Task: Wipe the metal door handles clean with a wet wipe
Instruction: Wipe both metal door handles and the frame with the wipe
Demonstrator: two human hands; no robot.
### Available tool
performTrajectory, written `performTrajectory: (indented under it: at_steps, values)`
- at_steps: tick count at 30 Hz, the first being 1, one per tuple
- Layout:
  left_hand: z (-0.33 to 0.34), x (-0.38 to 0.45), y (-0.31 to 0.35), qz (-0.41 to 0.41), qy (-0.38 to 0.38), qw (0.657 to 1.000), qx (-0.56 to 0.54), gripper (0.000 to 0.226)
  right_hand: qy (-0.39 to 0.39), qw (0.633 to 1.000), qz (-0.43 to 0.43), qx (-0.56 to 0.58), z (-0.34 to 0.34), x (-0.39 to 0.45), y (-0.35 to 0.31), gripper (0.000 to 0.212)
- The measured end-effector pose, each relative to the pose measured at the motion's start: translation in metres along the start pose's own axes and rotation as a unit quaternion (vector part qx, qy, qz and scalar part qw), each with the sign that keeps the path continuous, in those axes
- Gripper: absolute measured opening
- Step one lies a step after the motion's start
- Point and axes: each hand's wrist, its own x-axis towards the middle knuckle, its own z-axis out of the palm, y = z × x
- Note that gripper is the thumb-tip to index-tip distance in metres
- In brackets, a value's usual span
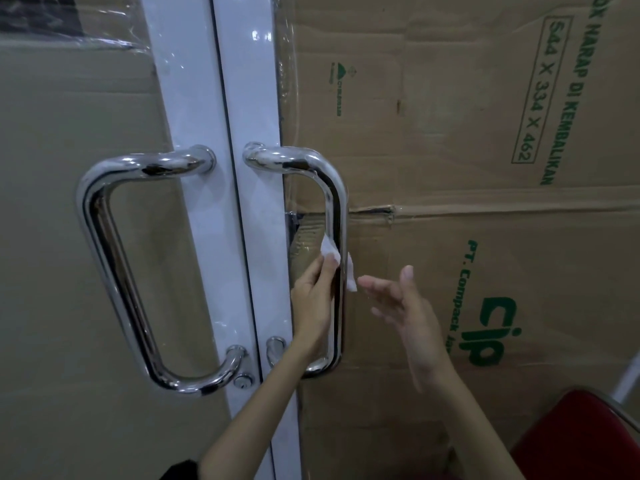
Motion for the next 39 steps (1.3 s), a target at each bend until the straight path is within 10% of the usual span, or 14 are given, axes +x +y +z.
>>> performTrajectory:
  at_steps: [5,11,22,27,30,39]
  values:
    - [0.011,0.027,0.018,-0.017,0.023,1.0,-0.005,0.042,0.006,1.0,0.02,0.003,-0.001,-0.002,0.003,0.056]
    - [-0.026,0.007,-0.042,-0.152,-0.122,0.981,0.006,0.049,-0.009,1.0,0.027,0.0,0.0,-0.002,0.006,0.058]
    - [0.023,-0.037,-0.032,0.051,0.063,0.994,0.069,0.05,-0.012,0.999,0.027,0.028,0.007,0.008,0.012,0.06]
    - [-0.005,-0.051,-0.07,-0.117,0.066,0.99,0.044,0.058,-0.009,0.999,0.03,0.02,0.004,0.006,0.019,0.061]
    - [0.008,-0.032,-0.041,-0.056,0.078,0.994,0.058,0.042,-0.004,0.999,0.034,0.033,0.007,0.007,0.018,0.061]
    - [-0.028,-0.019,-0.016,-0.086,-0.084,0.983,0.142,0.037,-0.036,0.999,0.032,0.019,0.009,0.007,0.015,0.036]
